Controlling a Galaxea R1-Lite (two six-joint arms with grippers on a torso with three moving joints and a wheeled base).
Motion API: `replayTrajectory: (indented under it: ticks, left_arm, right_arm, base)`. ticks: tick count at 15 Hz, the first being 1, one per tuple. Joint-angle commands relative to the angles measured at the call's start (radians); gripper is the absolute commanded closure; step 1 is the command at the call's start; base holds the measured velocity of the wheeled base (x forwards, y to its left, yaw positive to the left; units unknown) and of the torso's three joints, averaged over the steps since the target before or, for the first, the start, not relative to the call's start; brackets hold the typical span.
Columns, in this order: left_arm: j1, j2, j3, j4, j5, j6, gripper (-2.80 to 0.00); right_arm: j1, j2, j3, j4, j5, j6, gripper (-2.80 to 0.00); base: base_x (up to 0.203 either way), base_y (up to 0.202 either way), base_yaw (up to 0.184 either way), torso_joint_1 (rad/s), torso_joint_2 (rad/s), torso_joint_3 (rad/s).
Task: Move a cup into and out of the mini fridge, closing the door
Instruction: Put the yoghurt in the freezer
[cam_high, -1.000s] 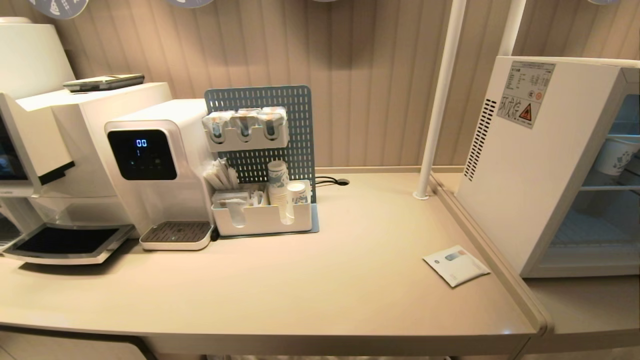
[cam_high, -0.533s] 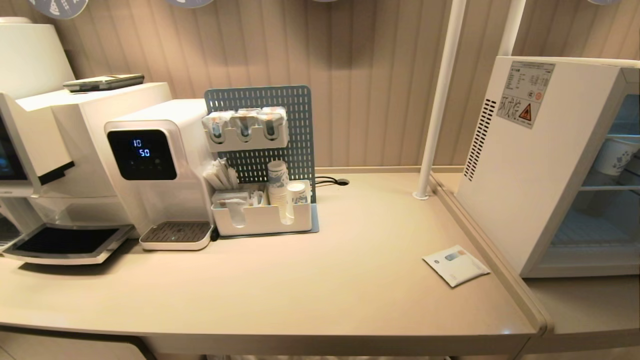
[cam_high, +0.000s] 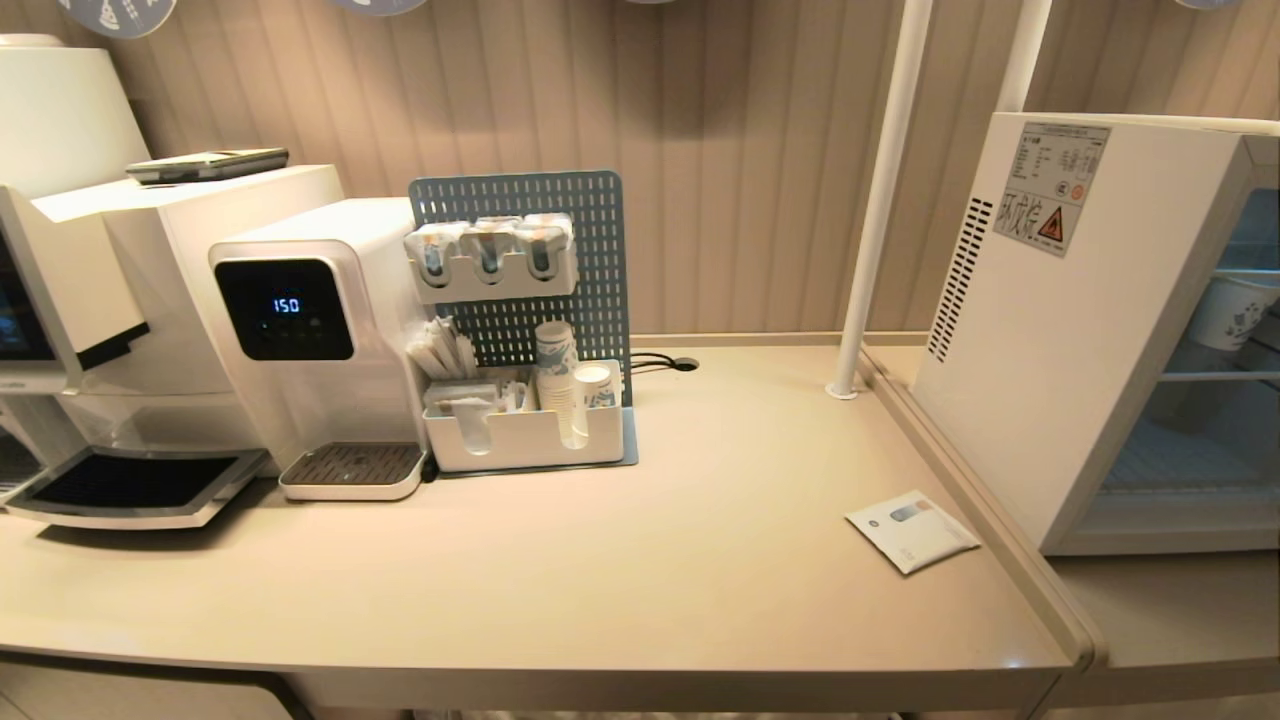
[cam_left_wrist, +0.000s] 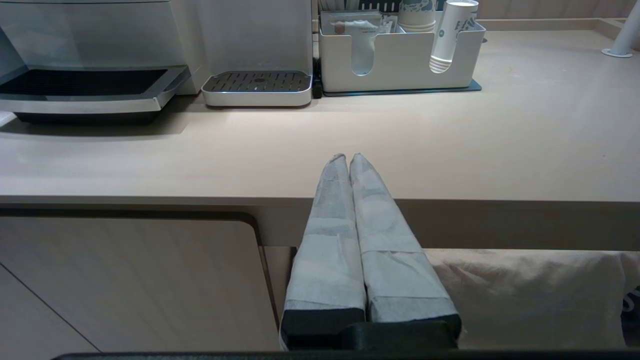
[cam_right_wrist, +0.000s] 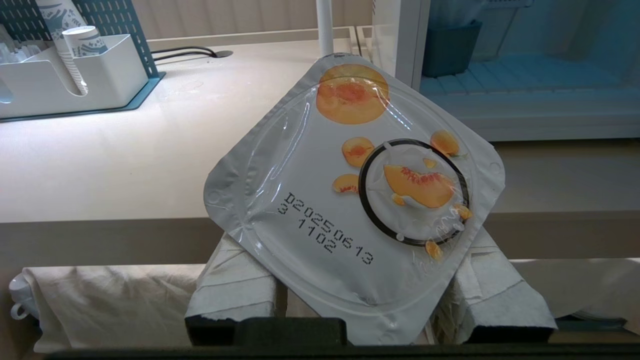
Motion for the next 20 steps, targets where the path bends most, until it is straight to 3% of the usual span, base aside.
replayTrajectory:
  ticks: [1,16,20]
  left_arm:
    - [0.000,0.001,0.000,0.000,0.000,0.000,0.00]
    - [0.000,0.001,0.000,0.000,0.000,0.000,0.00]
    - [0.000,0.001,0.000,0.000,0.000,0.000,0.00]
  right_arm:
    - [0.000,0.003,0.002,0.000,0.001,0.001,0.00]
    - [0.000,0.003,0.002,0.000,0.001,0.001,0.00]
    - [0.000,0.003,0.002,0.000,0.001,0.001,0.00]
  base:
    - [0.000,0.000,0.000,0.000,0.00,0.000]
    - [-0.019,0.000,0.000,0.002,0.00,0.001]
    - [-0.001,-0.122,0.003,0.002,0.00,0.005]
